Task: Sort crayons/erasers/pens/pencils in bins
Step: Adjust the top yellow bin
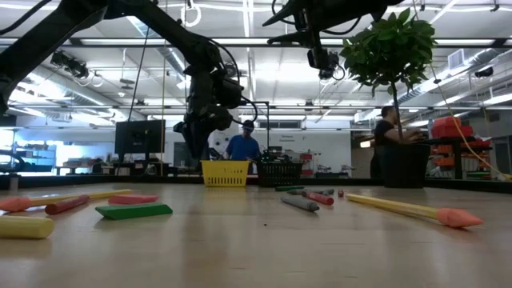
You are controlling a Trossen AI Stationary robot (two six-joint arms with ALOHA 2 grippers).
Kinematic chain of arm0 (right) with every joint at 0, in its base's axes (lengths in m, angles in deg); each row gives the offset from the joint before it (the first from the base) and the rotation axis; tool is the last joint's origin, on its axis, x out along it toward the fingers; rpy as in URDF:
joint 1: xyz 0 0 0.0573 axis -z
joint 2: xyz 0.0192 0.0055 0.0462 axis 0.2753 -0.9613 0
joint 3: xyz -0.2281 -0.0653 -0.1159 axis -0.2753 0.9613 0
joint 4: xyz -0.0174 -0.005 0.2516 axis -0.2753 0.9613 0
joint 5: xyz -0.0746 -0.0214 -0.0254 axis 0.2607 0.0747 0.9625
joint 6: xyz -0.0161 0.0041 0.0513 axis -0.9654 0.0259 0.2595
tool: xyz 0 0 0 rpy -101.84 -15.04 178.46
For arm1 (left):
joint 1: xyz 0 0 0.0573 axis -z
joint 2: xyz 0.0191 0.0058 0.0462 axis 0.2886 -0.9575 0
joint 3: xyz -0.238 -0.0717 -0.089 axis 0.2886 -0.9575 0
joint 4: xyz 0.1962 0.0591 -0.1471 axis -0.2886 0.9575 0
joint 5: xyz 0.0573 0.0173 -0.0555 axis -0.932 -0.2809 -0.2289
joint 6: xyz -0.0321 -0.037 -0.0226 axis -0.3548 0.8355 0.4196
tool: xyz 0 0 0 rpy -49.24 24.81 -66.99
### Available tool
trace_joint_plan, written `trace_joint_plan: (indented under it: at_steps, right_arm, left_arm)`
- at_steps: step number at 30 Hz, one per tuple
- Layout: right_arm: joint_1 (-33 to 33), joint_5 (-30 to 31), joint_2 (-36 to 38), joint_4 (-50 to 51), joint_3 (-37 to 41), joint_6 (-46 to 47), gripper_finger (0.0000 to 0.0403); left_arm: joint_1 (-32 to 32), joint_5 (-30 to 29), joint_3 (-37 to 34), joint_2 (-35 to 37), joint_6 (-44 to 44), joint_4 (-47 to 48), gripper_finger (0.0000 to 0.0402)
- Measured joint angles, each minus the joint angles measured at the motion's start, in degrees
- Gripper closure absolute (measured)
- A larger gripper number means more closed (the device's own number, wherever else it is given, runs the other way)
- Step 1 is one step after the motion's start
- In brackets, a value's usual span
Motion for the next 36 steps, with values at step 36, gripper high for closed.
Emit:
trace_joint_plan:
  at_steps: [36]
  right_arm:
    - [-3.8, 2.8, 0.0, 1.2, 0.0, -1.3, 0.0276]
  left_arm:
    - [-0.7, -7.5, 0.6, 0.0, 1.5, 1.1, 0.0288]
